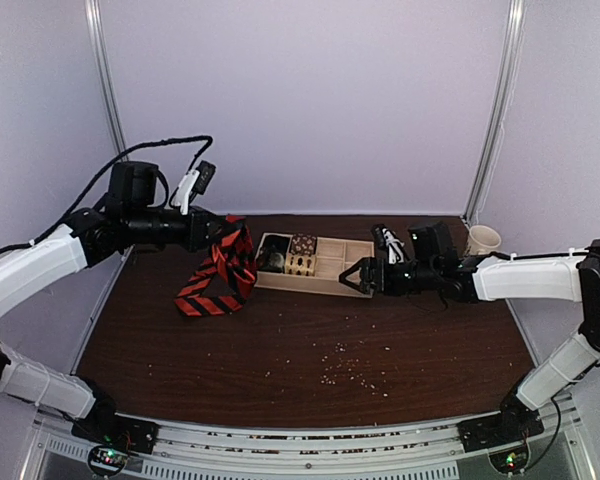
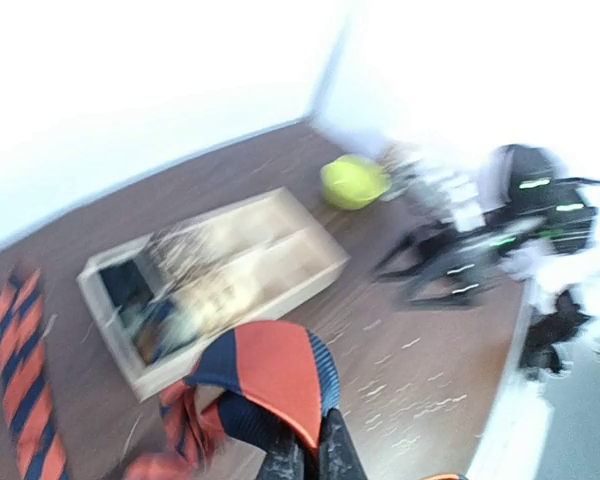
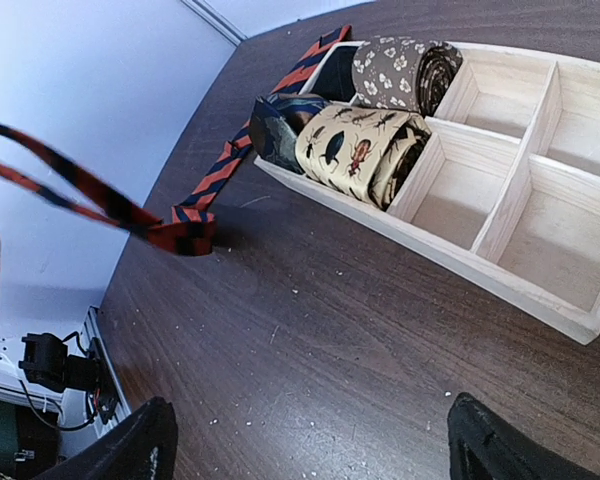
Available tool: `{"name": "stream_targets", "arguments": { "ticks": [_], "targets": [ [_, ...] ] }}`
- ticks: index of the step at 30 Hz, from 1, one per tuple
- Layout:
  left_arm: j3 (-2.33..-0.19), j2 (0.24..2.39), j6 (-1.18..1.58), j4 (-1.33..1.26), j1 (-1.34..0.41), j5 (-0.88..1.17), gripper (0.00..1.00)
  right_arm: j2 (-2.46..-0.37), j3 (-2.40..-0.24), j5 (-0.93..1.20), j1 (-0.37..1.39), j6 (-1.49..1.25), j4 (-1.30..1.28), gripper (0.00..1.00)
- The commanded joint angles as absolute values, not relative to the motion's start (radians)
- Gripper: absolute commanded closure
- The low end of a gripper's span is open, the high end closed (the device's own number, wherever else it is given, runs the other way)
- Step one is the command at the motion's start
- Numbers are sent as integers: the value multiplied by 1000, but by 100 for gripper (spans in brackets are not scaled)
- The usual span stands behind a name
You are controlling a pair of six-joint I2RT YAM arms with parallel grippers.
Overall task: Roll the ties
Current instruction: Pick up the tie from the corner of the board, then move the tie to the center of the board.
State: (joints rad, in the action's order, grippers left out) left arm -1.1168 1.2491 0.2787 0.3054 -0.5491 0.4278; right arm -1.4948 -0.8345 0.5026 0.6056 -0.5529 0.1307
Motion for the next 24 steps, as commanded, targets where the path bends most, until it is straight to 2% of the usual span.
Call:
{"name": "stream_targets", "arguments": {
  "ticks": [1,3,5,10,13,17,24],
  "targets": [
    [-1332,1309,243,217,-704,537,100,-1477,-800,559,581,-587,256,6],
    [-1452,1337,226,239,-751,586,100,-1479,-788,565,577,-600,286,7],
    [-1485,1322,252,159,-759,703,100,-1480,-784,566,576,-603,292,7],
    [-1374,1129,262,77,-758,711,100,-1496,-843,554,581,-563,219,9],
    [-1335,1034,260,116,-752,668,100,-1568,-949,555,603,-549,180,11],
    [-1236,888,324,-13,-741,664,100,-1697,-1107,555,664,-546,144,14],
    [-1253,834,342,21,-733,717,100,-1904,-1376,547,762,-531,51,17]
  ]
}}
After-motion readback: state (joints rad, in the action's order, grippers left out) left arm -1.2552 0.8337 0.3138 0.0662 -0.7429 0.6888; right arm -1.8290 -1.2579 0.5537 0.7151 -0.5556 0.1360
